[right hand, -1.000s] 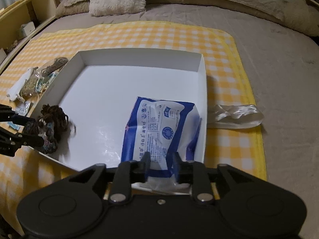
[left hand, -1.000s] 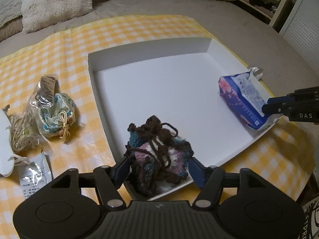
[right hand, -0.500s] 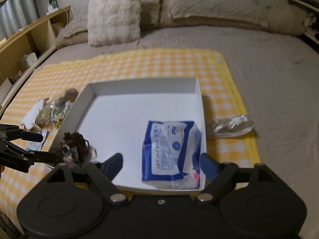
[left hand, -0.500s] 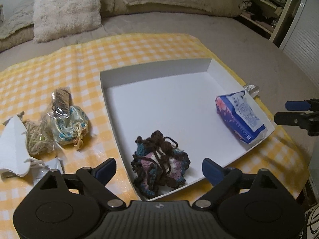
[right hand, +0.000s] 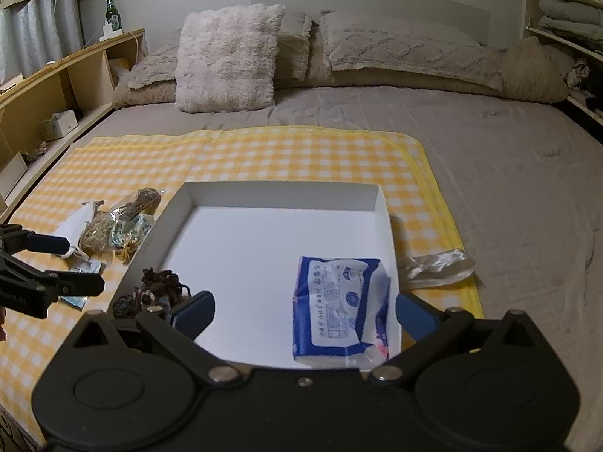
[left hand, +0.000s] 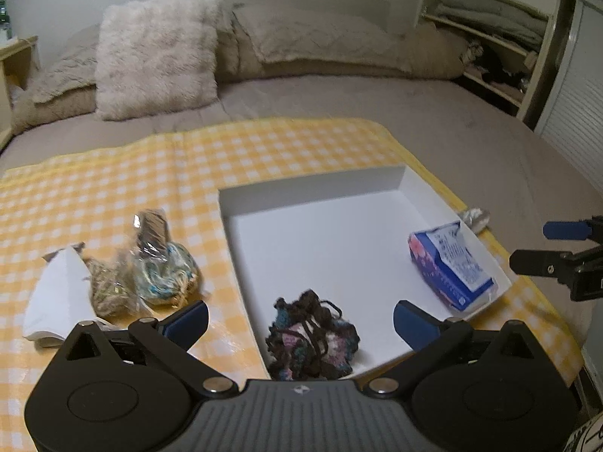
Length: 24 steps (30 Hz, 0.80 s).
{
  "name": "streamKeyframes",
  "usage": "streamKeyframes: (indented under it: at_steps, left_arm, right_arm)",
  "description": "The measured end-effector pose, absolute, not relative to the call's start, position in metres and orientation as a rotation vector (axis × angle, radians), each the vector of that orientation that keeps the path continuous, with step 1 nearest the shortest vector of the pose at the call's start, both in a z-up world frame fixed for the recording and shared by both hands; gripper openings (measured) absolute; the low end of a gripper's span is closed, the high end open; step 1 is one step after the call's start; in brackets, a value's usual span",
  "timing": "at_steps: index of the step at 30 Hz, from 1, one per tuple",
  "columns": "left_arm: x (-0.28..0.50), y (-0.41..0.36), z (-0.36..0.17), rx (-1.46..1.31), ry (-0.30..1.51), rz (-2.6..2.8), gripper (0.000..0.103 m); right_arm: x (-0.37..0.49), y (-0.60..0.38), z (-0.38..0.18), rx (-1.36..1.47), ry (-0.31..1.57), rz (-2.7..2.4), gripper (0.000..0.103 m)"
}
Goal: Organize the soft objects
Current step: 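Move both tools back toward the remaining items beside the box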
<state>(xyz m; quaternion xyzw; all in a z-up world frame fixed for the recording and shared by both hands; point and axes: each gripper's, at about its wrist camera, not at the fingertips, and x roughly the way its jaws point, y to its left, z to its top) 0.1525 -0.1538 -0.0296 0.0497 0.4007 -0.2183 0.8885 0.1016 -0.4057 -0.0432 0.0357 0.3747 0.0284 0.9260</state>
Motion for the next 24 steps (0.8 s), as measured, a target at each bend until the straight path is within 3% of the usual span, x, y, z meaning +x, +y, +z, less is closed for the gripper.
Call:
streamKeyframes:
  at_steps: [24]
  left_arm:
    - [0.154,-0.053,0.014,-0.001,0.655,-0.232,0.103]
  right_arm:
    - [0.127,-0.328,-0.012,0.077,0.646,0.127,0.103]
